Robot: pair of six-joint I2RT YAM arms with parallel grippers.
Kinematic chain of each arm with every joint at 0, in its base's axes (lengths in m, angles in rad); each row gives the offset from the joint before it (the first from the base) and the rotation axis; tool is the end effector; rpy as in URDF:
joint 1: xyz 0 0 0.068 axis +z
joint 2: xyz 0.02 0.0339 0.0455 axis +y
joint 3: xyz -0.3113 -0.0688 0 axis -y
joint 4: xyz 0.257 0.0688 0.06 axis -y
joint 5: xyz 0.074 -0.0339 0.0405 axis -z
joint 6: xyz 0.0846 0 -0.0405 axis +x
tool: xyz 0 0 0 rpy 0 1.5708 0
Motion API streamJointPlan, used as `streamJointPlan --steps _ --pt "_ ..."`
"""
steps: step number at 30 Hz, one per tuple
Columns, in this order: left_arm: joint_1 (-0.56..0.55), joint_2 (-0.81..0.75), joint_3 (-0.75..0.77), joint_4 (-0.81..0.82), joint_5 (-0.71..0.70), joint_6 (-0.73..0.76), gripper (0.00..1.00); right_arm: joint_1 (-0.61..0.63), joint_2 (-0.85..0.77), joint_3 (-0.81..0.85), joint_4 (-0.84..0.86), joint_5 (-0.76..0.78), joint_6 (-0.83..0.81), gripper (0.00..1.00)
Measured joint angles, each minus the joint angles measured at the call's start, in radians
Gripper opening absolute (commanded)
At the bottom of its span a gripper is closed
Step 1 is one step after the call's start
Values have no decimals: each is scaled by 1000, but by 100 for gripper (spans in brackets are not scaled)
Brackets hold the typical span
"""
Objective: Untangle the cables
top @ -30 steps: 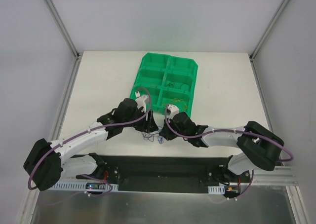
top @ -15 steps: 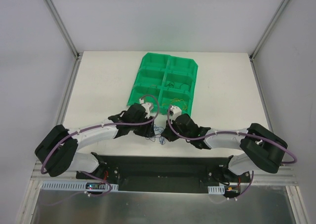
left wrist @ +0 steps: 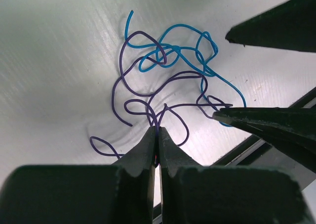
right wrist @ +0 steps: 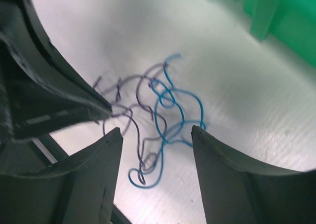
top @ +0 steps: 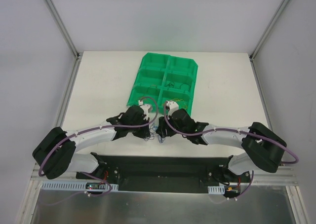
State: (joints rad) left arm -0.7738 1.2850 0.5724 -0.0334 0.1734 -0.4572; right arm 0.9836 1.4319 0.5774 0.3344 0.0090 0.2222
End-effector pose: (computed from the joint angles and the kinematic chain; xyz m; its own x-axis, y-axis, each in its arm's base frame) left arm 0.1911 -0.2072 0.1828 -0.7795 0.1537 -0.6073 0.4847 0.7621 -0.4293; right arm 0.1826 0.2731 0.1885 -0.4511 -0.2800 -0.8474 -0.7471 0.6379 0.1869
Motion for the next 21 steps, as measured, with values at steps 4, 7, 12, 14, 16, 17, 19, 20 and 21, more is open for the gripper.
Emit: streamJointPlan --steps 4,7,12,14,16,17,19,20,21 --pt "0 -16 -14 8 1 0 0 -7 46 122 -40 10 -41 57" --pt "0 -29 -22 8 1 0 0 -11 93 182 -53 9 -61 51" --pt "0 -106 -40 7 -2 0 0 -11 155 203 -77 9 -76 42" --pt "0 -153 -48 6 -5 0 0 -11 167 202 -90 14 -76 34" --pt "0 -212 -54 5 -11 0 0 -11 180 202 -95 18 -76 24" --pt "0 -241 -56 4 -18 0 0 -11 189 202 -95 19 -74 17" --pt "0 -299 -58 3 -29 0 0 -11 204 202 -99 30 -74 6" --pt "0 -327 -58 1 -37 1 0 -11 208 200 -101 41 -71 1" --pt "-2 -358 -58 -5 -49 2 0 -10 208 193 -102 55 -69 0"
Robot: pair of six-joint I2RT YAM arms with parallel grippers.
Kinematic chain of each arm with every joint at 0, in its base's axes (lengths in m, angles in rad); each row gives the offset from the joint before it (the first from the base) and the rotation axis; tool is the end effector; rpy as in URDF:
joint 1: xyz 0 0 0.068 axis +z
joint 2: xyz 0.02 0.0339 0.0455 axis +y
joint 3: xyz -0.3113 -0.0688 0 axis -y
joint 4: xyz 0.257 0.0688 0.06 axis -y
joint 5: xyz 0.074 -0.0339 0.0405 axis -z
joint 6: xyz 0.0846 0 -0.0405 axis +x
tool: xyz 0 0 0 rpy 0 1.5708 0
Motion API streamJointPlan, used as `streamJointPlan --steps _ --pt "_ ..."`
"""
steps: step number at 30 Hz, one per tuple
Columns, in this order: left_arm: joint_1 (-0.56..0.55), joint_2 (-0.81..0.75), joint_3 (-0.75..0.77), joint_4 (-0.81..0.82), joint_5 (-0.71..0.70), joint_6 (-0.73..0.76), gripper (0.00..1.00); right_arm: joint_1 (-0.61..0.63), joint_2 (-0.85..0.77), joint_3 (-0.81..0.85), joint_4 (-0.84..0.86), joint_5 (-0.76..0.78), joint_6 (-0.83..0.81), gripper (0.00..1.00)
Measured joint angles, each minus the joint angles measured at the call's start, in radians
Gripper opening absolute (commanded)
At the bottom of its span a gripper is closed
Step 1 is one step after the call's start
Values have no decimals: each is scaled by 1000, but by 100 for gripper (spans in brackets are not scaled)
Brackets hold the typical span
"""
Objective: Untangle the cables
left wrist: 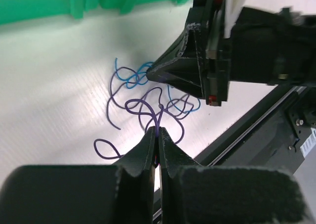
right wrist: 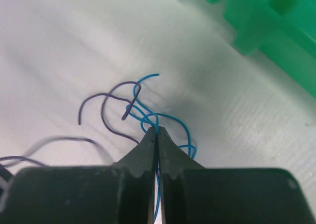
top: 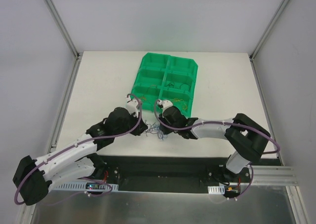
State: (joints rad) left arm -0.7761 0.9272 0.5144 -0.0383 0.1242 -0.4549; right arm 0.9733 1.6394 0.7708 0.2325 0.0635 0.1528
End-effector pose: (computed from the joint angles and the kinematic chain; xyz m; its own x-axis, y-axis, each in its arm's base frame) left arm 0.1602 -0.1720 0.2455 -0.6199 -0.0025 -0.7847 0.5592 0.7002 -0.4439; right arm 0.2185 0.3116 0.1725 -0.4515 -0.3935 -0.8008 -0.7362 0.6714 0.0852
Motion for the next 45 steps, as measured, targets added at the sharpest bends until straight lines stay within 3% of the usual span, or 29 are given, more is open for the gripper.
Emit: streamJointPlan --steps 7,12,17,26,37,45 --pt "-4 -324 50 -100 -211 63 0 0 -139 -142 -59 169 29 0" --pt "-4 -486 203 -124 -383 169 0 -2 -309 -272 -118 318 86 0" --pt "-4 -512 335 -125 -489 271 0 -26 -394 -328 -206 451 177 0" --pt "-4 -543 440 -155 -622 417 0 -92 -512 -363 -424 641 384 1" --pt "-4 -580 560 -188 -837 620 0 -227 -575 -393 -465 655 452 0" --pt "-4 -585 605 -184 -902 702 0 -253 -561 -395 -489 658 491 0"
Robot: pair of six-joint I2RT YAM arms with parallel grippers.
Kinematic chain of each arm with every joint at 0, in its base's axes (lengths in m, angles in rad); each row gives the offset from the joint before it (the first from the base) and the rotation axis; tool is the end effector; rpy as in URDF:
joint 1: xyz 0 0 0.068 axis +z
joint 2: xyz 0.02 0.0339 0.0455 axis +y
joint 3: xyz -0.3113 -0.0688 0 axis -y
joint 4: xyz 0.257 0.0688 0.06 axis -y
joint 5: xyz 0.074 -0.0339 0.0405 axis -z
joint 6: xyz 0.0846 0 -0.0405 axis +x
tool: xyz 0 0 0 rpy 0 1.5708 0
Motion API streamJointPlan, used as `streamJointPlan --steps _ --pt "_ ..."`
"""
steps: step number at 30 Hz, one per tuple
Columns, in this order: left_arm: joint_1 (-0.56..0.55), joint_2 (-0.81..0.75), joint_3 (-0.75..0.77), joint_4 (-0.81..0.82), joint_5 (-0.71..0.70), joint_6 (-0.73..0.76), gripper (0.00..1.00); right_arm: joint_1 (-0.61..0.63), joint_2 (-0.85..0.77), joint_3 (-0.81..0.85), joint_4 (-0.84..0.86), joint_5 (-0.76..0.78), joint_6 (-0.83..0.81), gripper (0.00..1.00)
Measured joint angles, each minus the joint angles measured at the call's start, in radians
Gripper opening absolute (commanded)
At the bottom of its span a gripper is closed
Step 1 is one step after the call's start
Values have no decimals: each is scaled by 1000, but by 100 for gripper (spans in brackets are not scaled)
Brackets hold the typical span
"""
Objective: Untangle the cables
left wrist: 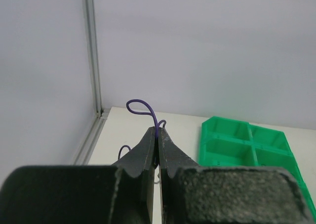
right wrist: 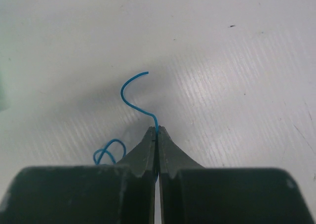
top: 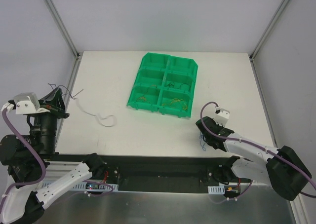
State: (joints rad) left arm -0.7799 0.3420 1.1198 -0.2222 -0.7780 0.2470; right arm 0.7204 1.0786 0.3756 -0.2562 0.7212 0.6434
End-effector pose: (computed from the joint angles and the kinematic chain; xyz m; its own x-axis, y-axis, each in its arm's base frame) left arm 0.0288 0.0550 0.5118 0.3824 -0.1333 -0.9143 -0.0171 0.9883 -0.1512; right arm 0.1772 0.0812 0.1549 -0.6186 0.0565 -0.7837 0.2007 0.9757 -0.0881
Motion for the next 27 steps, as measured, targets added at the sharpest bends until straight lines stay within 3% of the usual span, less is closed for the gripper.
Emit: streamJointPlan --steps 4,6,9,14,17,22,27 --pt "0 7 10 -4 -54 38 0 -33 6 0 -45 5 36 0" --pt "0 8 23 -3 -58 45 0 -44 4 1 -48 5 31 6" --pt "0 16 42 -13 -19 17 0 -46 -8 15 -43 -7 -13 24" --pt "0 119 56 -77 84 -89 0 -47 -63 80 -24 -86 -153 66" --pt "0 240 58 -134 161 -156 0 -47 -110 124 -24 -153 -247 81" --pt "0 387 58 -222 274 -246 0 -47 -200 190 -51 -235 -385 84" --pt "0 414 63 -282 376 -324 0 -47 -235 209 -54 -315 -455 84"
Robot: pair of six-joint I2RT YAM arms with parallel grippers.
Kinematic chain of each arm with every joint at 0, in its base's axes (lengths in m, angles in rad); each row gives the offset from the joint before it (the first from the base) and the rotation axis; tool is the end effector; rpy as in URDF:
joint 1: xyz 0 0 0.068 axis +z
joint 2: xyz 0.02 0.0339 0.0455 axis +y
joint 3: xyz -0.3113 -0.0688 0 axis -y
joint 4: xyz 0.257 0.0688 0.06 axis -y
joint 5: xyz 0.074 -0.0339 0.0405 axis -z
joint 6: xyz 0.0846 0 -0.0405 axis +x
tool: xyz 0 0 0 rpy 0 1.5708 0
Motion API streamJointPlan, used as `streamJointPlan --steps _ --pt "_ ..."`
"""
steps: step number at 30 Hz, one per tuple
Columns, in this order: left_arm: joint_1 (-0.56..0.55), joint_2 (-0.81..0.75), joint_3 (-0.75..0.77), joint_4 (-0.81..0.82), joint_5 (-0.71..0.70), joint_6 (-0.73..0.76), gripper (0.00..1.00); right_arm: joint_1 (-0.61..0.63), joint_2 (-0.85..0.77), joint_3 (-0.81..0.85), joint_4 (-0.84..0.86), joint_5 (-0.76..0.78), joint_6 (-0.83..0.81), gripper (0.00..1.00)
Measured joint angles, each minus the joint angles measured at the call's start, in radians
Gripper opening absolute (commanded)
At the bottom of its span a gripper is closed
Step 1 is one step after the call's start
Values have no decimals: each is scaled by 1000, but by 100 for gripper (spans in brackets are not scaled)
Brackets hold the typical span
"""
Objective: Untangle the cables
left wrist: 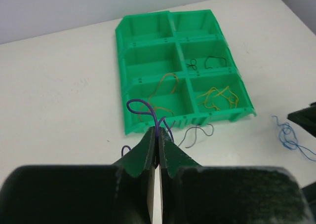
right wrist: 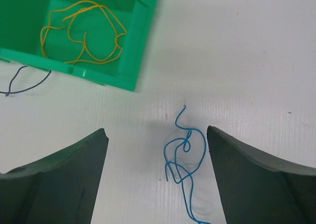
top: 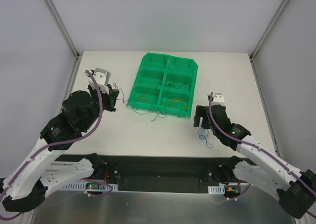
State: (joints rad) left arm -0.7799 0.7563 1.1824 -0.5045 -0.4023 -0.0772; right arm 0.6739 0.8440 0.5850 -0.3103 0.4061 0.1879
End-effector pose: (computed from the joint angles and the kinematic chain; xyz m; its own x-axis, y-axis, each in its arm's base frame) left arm 0.1329 -0.0849 0.4761 -0.0840 -0.0167 -0.9963 0.3642 0.9302 -0.0463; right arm 0.1808 0.1016 0.2565 -0.4723 -0.1576 -0.8672 -0.2291 0.9720 -0.0519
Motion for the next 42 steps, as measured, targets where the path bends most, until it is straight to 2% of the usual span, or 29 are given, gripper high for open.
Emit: streamJointPlan --steps 6,12,16,23,26,31,33,36,38,42 --pt "0 23 -19 4 158 -126 0 0 0 -11 46 -113 -14 84" --pt "0 150 -200 66 307 -249 0 42 36 -27 106 -198 -12 84" --pt "0 246 -299 79 335 -291 0 91 63 -31 138 -218 -5 84" --pt "1 388 -348 187 352 -329 1 138 124 -46 191 -246 18 83" --pt "3 436 -348 222 351 -332 10 148 158 -56 233 -274 34 83" --pt "23 459 -364 279 349 -339 47 171 267 -68 359 -337 73 83" --pt "29 459 -375 297 349 -349 55 189 323 -67 404 -352 83 82" --pt "39 429 -399 306 349 -352 66 229 435 -31 446 -360 87 84" --pt "42 408 -407 309 350 -350 70 243 463 -13 453 -355 84 86" --pt "52 195 -467 290 349 -338 76 283 571 94 453 -278 70 88"
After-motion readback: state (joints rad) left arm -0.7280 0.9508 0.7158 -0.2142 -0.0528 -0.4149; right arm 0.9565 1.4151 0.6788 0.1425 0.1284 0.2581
